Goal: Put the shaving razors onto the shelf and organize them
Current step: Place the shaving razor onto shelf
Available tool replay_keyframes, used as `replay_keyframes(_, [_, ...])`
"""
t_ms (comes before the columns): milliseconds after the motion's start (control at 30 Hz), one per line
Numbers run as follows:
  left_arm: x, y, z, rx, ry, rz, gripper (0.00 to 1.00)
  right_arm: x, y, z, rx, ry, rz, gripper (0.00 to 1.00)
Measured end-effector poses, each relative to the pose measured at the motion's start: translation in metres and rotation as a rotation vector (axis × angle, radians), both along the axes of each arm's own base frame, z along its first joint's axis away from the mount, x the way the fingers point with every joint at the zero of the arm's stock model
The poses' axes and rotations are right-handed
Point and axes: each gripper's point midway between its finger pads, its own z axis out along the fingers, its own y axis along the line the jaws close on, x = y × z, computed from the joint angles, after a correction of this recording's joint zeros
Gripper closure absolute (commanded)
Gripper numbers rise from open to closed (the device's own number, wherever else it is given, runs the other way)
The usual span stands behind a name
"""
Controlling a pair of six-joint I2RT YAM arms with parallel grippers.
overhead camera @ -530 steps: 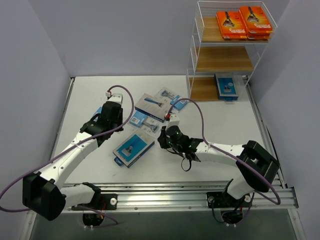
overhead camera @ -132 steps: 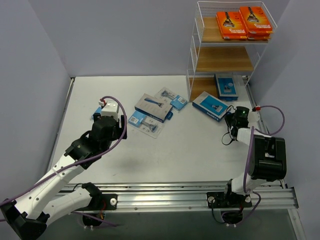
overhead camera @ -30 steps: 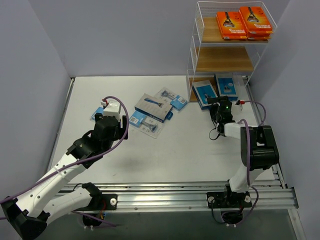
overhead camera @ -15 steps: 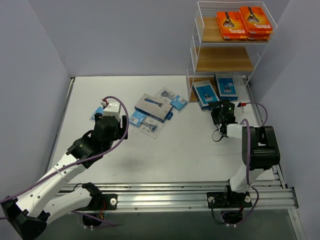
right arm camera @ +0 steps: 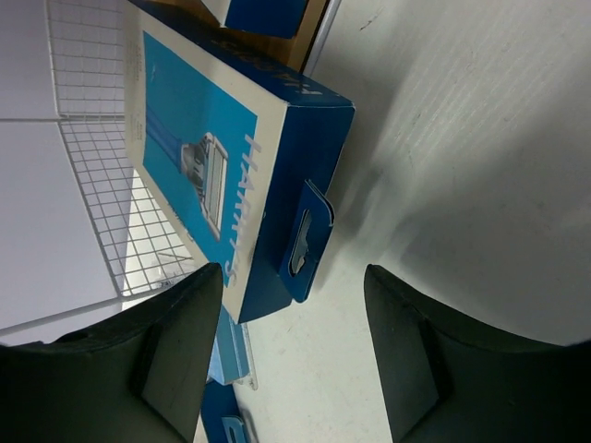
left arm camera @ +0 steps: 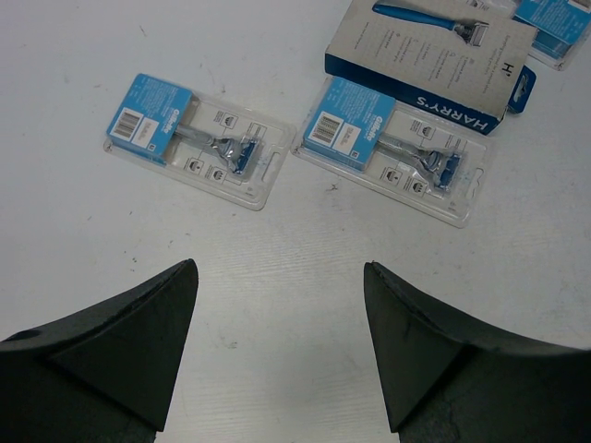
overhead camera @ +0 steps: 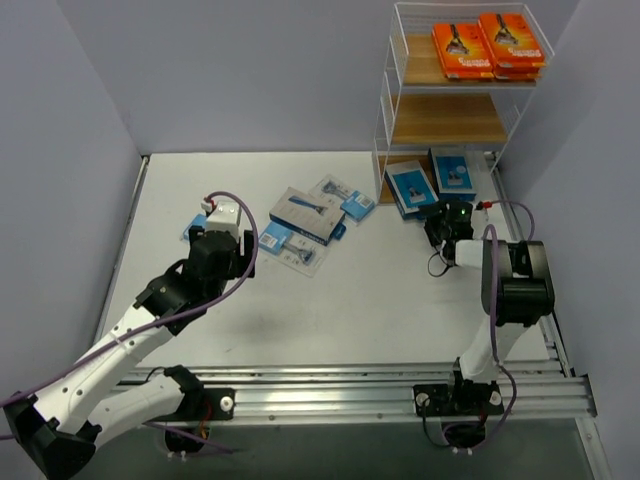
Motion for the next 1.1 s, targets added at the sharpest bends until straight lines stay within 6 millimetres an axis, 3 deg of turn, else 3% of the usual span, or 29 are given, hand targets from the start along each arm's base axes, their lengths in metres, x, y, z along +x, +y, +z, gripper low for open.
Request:
replay_keyframes(167, [0.001, 0.002, -0.001, 0.002, 0.003, 0.007, 0.19, 0.005, 0.002, -0.010, 0.002, 0.021, 0.014, 0.50])
replay_keyframes(400, [0.004, 0.005, -0.003, 0.006, 0.009, 0.021, 0.19, 0.014, 0.004, -0.004, 0.011, 0.002, 0.024, 0.74])
replay_keyframes(900, [0.005, 0.009, -0.003, 0.006, 0.009, 0.036, 0.19, 0.032, 0.006, -0.002, 0.082, -0.044, 0.008, 1.00])
replay_keyframes(1100, [0.006, 0.009, -0.004, 0.008, 0.012, 0.037, 0.19, 0.035, 0.006, -0.003, 0.113, -0.044, -0.009, 1.00])
